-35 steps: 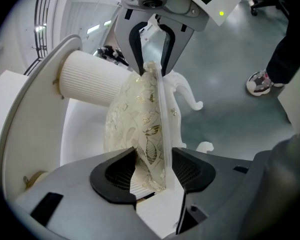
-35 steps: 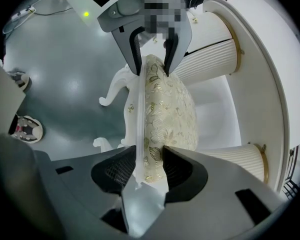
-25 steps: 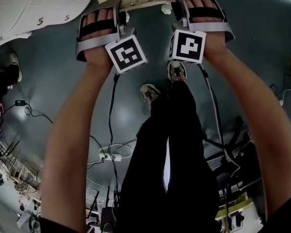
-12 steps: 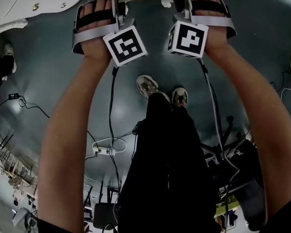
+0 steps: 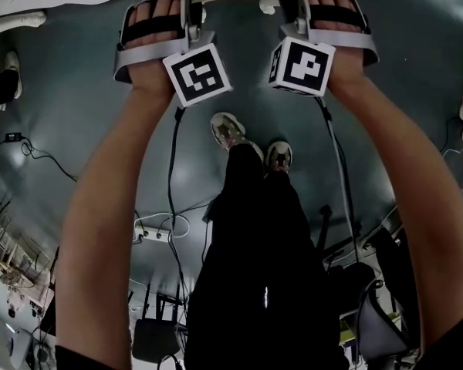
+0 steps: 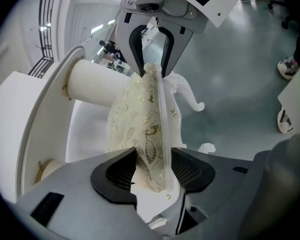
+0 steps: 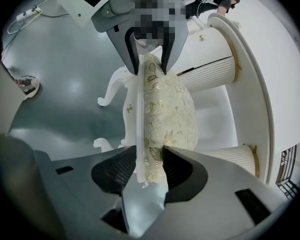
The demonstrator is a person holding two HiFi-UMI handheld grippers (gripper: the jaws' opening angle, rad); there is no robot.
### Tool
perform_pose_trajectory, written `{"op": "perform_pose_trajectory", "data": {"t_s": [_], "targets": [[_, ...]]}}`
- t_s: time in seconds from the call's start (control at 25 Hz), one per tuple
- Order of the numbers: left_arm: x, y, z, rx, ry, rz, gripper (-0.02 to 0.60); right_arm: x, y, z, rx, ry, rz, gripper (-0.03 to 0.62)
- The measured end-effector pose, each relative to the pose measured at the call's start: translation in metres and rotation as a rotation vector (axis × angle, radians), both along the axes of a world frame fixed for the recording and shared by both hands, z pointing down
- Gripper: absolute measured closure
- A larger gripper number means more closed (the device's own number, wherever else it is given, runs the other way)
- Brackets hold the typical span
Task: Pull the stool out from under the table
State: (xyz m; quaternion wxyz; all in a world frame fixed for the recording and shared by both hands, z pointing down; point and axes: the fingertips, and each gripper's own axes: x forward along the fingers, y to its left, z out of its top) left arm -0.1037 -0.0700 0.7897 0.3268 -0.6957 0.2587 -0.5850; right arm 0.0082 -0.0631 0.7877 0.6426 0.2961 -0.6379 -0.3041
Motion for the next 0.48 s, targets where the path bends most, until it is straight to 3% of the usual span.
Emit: {"op": "perform_pose_trajectory", "data": {"t_s": [0.28,0.48], "targets": [[-0.007,0.041,0.003,-0.006,-0.053,0.005,0.356,0.0,0.035,0.001,-0.004,-0.006,-0.014,0.43],[-0.005,0.059,0.003,-0.029,-0.041,-0.018,0.354,0.0,0.052,-0.001,-0.014,-0.009,-0.017,0.43]]}}
